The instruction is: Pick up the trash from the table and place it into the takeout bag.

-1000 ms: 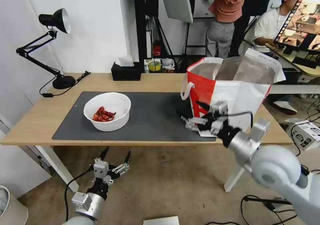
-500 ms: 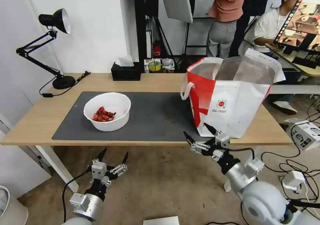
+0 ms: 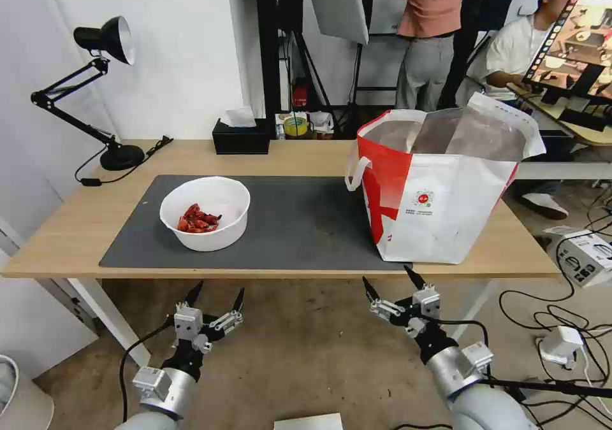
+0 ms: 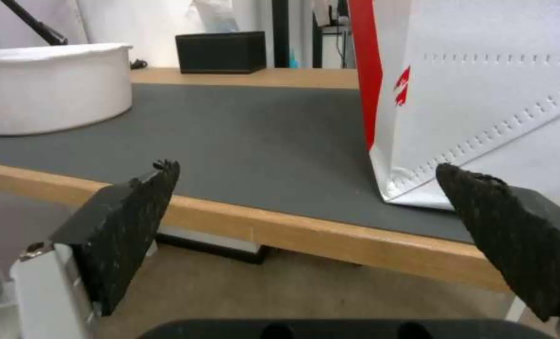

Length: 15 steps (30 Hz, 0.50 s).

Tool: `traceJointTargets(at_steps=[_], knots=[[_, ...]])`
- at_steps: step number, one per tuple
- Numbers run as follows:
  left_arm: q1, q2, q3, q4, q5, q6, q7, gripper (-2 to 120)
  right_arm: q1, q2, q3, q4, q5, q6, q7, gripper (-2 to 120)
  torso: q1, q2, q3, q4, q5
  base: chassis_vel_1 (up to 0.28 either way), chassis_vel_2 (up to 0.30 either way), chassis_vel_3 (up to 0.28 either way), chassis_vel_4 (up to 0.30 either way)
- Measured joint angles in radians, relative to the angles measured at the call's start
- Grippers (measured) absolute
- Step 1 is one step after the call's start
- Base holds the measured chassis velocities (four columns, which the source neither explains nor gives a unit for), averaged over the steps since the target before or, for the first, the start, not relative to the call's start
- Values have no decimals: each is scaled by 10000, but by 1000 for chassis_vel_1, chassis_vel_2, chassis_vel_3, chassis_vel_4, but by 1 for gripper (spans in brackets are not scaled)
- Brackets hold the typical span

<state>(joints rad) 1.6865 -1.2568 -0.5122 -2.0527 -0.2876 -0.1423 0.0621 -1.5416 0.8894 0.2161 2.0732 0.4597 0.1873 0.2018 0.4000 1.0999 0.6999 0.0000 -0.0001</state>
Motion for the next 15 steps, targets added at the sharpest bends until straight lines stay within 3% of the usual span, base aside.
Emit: traceJointTargets(at_steps=[15], knots=[[17, -79, -9, 6, -5, 0, -2, 100, 13, 140, -223, -44, -155, -30, 305, 100, 0, 0, 1, 0, 0, 0, 0, 0, 0]])
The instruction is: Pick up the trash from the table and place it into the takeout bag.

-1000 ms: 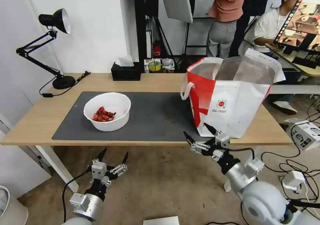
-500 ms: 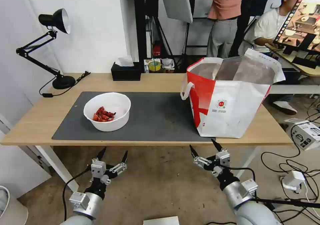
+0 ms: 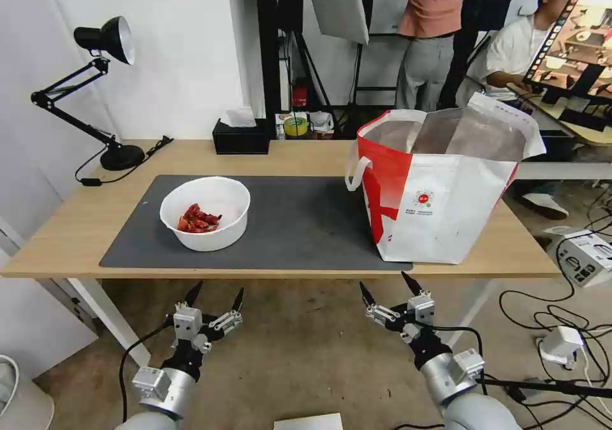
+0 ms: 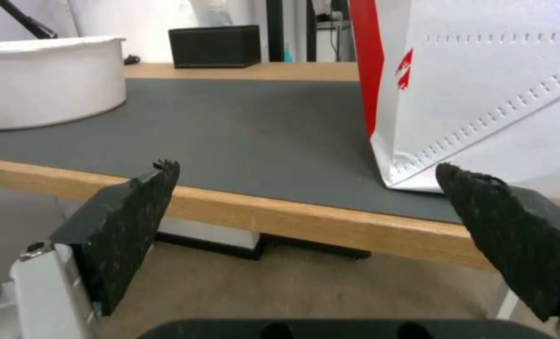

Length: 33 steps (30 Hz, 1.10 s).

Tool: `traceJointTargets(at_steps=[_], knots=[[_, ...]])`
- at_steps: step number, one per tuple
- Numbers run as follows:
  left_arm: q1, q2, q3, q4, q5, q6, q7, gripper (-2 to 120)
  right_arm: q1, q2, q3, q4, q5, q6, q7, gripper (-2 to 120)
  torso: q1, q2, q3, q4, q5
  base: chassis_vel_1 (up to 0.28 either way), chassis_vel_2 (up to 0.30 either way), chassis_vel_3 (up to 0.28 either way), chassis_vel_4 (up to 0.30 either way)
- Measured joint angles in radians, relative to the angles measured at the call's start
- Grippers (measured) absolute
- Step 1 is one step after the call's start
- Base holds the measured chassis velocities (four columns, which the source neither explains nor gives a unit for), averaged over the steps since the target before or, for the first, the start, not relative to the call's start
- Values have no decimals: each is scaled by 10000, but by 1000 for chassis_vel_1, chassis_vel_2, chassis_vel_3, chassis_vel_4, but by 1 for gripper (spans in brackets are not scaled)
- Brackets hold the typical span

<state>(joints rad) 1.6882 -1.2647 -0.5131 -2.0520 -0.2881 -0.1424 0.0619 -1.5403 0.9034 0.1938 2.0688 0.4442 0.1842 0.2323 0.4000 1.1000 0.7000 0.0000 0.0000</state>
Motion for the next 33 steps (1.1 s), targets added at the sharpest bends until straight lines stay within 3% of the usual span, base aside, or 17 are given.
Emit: traceJointTargets(at_steps=[7, 16, 21, 23, 33], knots=[[-170, 256, -279, -222, -311, 199, -64, 100, 7, -6, -3, 10, 17, -12, 3, 100, 0, 0, 0, 1, -1, 0, 0, 0, 0], [-1371, 2041, -1038, -1249, -2624, 2064, -1406, 100, 14, -11, -3, 16, 34, -23, 4, 100, 0, 0, 1, -1, 0, 0, 0, 0, 0], [-1832, 2922, -1237, -1269, -3681, 2594, -1788, 100, 17, -13, -3, 19, 37, -26, 3, 100, 0, -1, 1, -1, -1, 0, 0, 0, 0], [-2090, 3634, -1441, -1241, -4743, 3134, -1980, 100, 18, -15, -1, 21, 40, -29, 3, 100, 1, 0, 1, -1, -2, 0, 0, 0, 0], [-3179, 5031, -1725, -1087, -7446, 4940, -2892, 100, 22, -18, 2, 31, 44, -33, -1, 100, 0, 0, 1, 0, -1, 0, 0, 0, 0]])
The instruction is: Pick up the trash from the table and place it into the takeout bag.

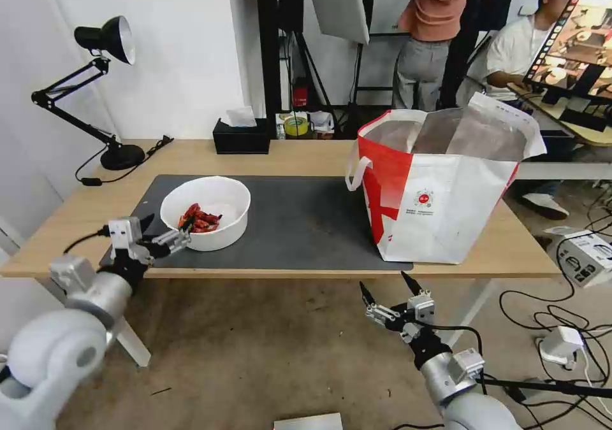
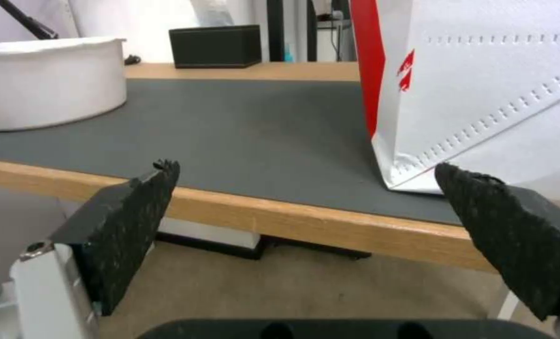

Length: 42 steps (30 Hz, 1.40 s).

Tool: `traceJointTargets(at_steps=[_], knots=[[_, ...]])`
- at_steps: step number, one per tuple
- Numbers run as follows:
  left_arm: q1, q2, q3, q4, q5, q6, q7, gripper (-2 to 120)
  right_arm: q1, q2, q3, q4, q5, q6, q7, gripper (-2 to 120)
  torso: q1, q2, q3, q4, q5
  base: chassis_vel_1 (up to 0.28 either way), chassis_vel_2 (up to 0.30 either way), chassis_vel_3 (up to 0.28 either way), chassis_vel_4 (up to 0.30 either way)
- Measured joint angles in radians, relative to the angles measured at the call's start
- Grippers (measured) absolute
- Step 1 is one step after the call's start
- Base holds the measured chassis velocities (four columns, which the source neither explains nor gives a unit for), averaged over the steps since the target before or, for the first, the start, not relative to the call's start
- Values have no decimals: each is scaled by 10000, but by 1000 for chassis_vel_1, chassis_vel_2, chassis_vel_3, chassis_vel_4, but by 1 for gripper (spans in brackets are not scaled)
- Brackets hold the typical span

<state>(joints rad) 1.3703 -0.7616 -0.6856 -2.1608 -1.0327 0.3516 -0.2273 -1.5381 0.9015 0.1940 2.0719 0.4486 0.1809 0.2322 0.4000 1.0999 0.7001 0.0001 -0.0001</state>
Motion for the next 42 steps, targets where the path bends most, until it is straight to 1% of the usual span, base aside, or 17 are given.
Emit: traceJointTargets(at_steps=[1, 2, 4, 5, 7, 8, 10, 11, 13, 14, 17, 18, 20, 22, 23, 26, 42], knots=[[-272, 211, 145, 116, -342, 269, -315, 100, 0, 0, 0, 1, 1, 0, -1, 100, 0, 0, 0, -1, 0, 0, 0, 0, 0], [-272, 211, 145, 116, -342, 269, -315, 100, 0, 0, 0, 1, 1, 0, -1, 100, 0, 0, 0, -1, 0, 0, 0, 0, 0], [-991, 787, 545, 447, -1413, 900, -1014, 100, 1, 0, 1, 2, 1, -1, -4, 100, 0, 0, -1, -1, -1, 0, 0, 0, 0], [-991, 787, 545, 447, -1413, 900, -1014, 100, 1, 0, 1, 2, 1, -1, -4, 100, 0, 0, -1, -1, -1, 0, 0, 0, 0], [-1871, 1291, 975, 963, -2099, 1356, -1278, 100, 1, 0, 0, 1, 1, -2, -6, 100, 0, 0, -1, -1, 0, 0, 0, 0, 0], [-1871, 1291, 975, 963, -2099, 1356, -1278, 100, 1, 0, 0, 1, 1, -2, -6, 100, 0, 0, -1, -1, 0, 0, 0, 0, 0], [-2833, 1616, 1552, 1505, -2695, 1722, -1685, 100, 1, 0, 1, 2, 1, -2, -8, 100, 0, 0, -1, -1, 2, 0, 0, 0, 0], [-2833, 1616, 1552, 1505, -2695, 1722, -1685, 100, 1, 0, 1, 2, 1, -2, -8, 100, 0, 0, -1, -1, 2, 0, 0, 0, 0], [-3847, 1804, 2241, 2069, -3404, 2305, -2079, 100, 1, 0, 1, 2, 1, -2, -9, 100, 1, 0, 0, -1, 0, 0, 0, 0, 0], [-3847, 1804, 2241, 2069, -3404, 2305, -2079, 100, 1, 0, 1, 2, 1, -2, -9, 100, 1, 0, 0, -1, 0, 0, 0, 0, 0], [-4788, 1829, 2911, 2791, -4097, 2985, -2514, 100, 1, 0, 1, 3, 2, -2, -9, 100, 1, 0, 0, -1, 0, 0, 0, 0, 0], [-4788, 1829, 2911, 2791, -4097, 2985, -2514, 100, 1, 0, 1, 3, 2, -2, -9, 100, 1, 0, 0, -1, 0, 0, 0, 0, 0], [-5187, 1783, 3133, 3253, -4424, 3350, -2574, 100, 1, 0, 1, 2, 2, -1, -9, 100, 1, 0, 0, -1, 0, 0, 0, 0, 0], [-5200, 1781, 3141, 3271, -4433, 3364, -2574, 100, 1, 0, 1, 2, 2, -1, -9, 100, 1, 0, 0, -1, 0, 0, 0, 0, 0], [-5383, 1747, 3232, 3545, -4553, 3601, -2578, 100, 1, 0, 1, 2, 2, -1, -9, 100, 0, 0, 0, -1, 0, 0, 0, 0, 0], [-5513, 1691, 3295, 3858, -4603, 3802, -2541, 100, 1, -1, 1, 2, 2, -2, -9, 100, 1, 0, 0, -1, 0, 0, 0, 0, 0], [-5951, 1476, 3369, 4615, -5000, 3891, -2633, 100, 1, 0, 1, 1, 3, 0, -9, 100, 0, -1, -2, 0, 2, 0, 0, 0, 0]])
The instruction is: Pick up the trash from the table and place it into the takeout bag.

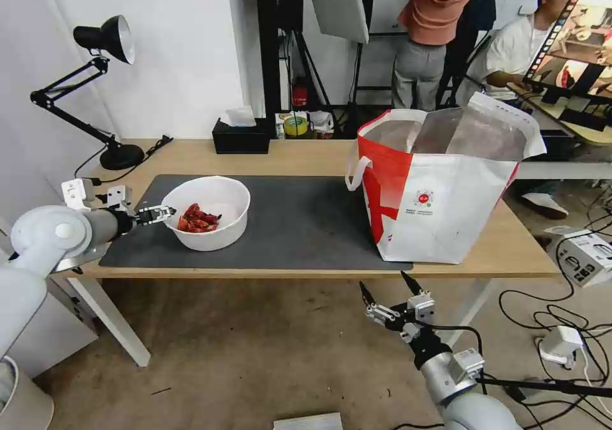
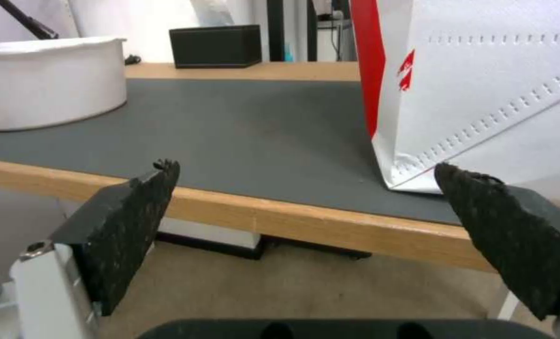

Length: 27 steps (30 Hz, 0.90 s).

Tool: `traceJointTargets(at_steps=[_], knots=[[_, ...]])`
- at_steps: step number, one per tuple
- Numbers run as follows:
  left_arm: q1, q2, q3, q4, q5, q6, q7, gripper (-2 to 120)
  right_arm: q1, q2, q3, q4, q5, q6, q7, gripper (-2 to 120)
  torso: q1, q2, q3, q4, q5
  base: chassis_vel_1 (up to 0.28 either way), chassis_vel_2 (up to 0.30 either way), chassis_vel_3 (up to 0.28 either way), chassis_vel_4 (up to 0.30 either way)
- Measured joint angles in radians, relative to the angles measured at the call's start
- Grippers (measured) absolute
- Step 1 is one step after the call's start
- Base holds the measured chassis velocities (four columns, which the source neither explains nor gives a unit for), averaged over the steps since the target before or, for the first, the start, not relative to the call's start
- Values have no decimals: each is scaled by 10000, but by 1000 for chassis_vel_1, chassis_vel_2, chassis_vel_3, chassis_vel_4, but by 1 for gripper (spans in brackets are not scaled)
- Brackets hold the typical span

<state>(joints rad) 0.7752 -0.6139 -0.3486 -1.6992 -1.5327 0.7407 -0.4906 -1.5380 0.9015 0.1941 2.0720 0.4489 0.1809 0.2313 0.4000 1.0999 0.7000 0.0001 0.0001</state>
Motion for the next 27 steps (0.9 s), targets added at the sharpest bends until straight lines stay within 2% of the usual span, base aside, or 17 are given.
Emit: traceJointTargets(at_steps=[23, 25, 27], knots=[[-46, -292, 208, 237, -94, -43, -243, 100, 0, 0, 0, 0, 0, 0, 0, 100, -1, 1, 0, -1, -1, 0, 0, 0, 0], [-61, -295, 258, 238, -90, -43, -246, 97, 0, 0, 0, -1, 0, 0, 0, 100, 0, 1, 0, -1, 0, 0, 0, 0, 0], [-102, -300, 345, 248, -68, -46, -263, 87, 0, 0, 0, -1, 0, 0, 0, 100, -1, 1, 0, -1, -1, 0, 0, 0, 0]])
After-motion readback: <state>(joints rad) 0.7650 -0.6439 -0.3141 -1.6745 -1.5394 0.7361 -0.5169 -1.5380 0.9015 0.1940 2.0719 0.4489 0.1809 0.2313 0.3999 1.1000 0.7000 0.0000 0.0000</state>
